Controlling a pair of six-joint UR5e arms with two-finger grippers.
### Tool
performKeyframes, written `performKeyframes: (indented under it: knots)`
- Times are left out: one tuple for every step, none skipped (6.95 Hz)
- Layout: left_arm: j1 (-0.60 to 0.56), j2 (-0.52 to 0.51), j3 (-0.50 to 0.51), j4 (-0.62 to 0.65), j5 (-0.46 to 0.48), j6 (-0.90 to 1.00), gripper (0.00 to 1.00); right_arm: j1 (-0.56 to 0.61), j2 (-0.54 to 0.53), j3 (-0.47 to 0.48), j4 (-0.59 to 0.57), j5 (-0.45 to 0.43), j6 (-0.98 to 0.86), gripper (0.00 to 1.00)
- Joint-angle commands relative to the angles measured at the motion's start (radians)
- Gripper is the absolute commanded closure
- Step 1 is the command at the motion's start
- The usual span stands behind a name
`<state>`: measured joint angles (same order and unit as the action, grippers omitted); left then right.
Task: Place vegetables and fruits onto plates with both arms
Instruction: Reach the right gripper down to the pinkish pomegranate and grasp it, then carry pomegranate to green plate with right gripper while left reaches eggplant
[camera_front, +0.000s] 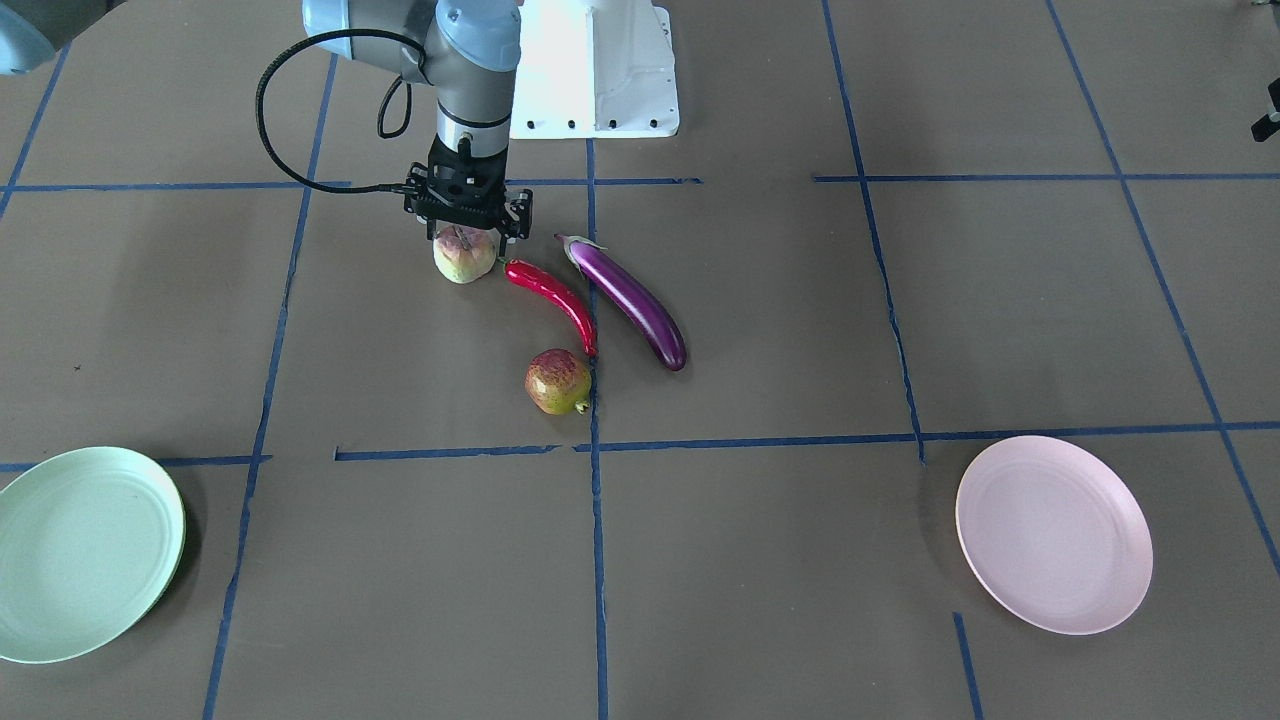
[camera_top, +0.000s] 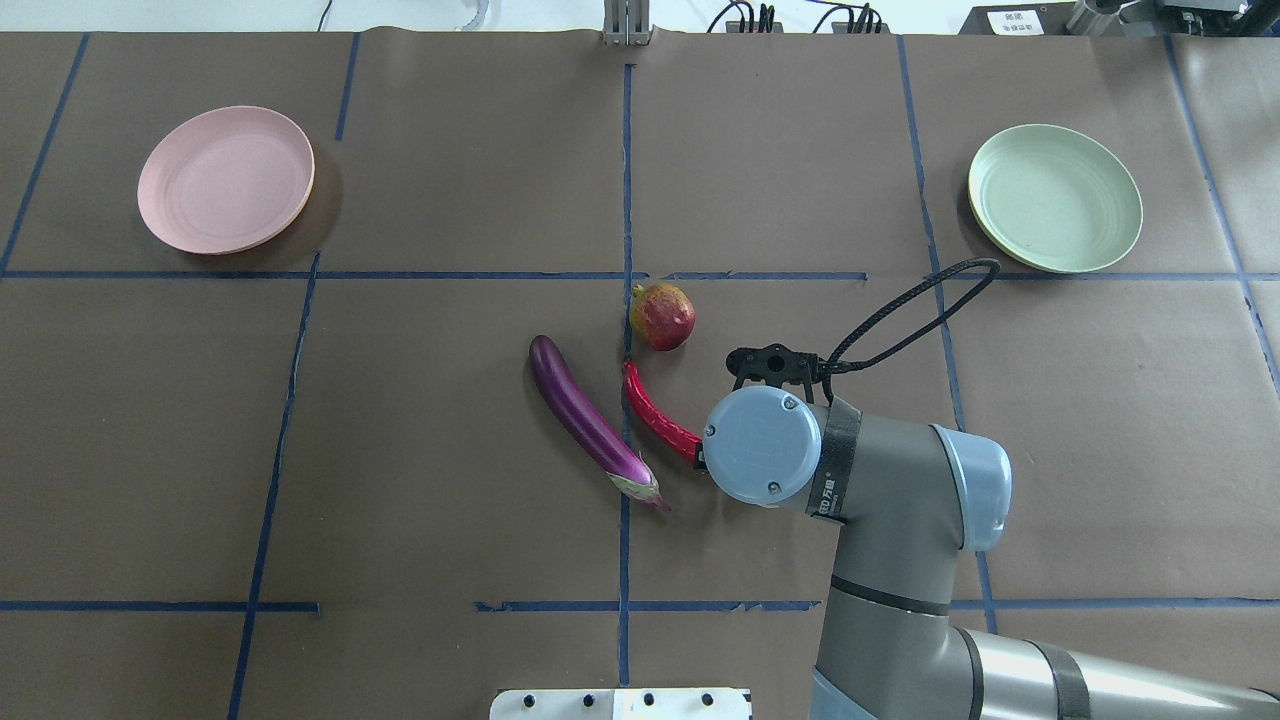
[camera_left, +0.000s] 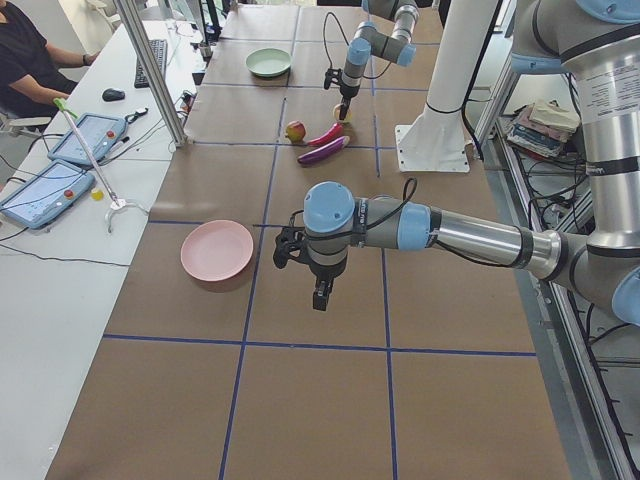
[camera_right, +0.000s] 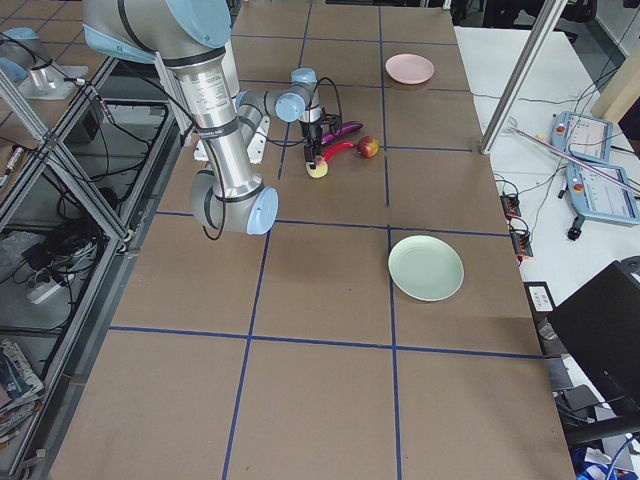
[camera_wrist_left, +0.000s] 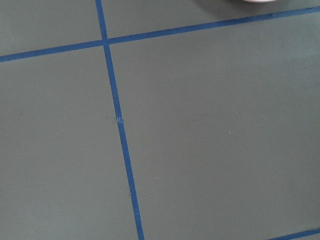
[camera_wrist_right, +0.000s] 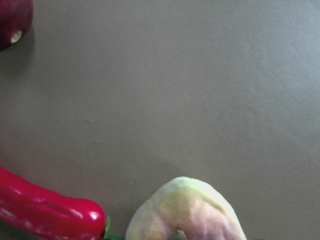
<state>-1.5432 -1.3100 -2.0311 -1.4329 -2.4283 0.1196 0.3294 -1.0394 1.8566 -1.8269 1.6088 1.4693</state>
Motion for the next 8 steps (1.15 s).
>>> performKeyframes:
  knots:
    - [0.000,0.000,0.000,-0.001,0.000,0.000,0.00,0.000,-0.016,-0.007,0.000,-0.027,-0.010,0.37]
    - [0.000,0.000,-0.001,-0.001,0.000,0.000,0.00,0.003,-0.013,-0.005,0.000,-0.027,-0.017,0.93]
    - [0.000,0.000,-0.003,-0.001,0.000,0.000,0.00,0.061,-0.019,0.018,-0.014,-0.012,-0.030,1.00]
    - [0.000,0.000,-0.004,-0.001,-0.002,-0.005,0.00,0.125,-0.063,0.082,-0.041,-0.013,-0.191,1.00]
    - [0.039,-0.011,-0.015,-0.007,-0.017,-0.100,0.00,0.232,-0.076,0.085,-0.048,-0.012,-0.337,1.00]
    - [0.120,-0.034,-0.020,-0.058,-0.058,-0.238,0.00,0.369,-0.077,0.046,-0.048,0.015,-0.515,1.00]
    - [0.238,-0.102,-0.009,-0.154,-0.055,-0.443,0.00,0.511,-0.077,-0.036,-0.034,0.086,-0.681,1.00]
    - [0.384,-0.198,-0.009,-0.191,-0.049,-0.689,0.00,0.640,-0.067,-0.148,0.010,0.150,-0.854,1.00]
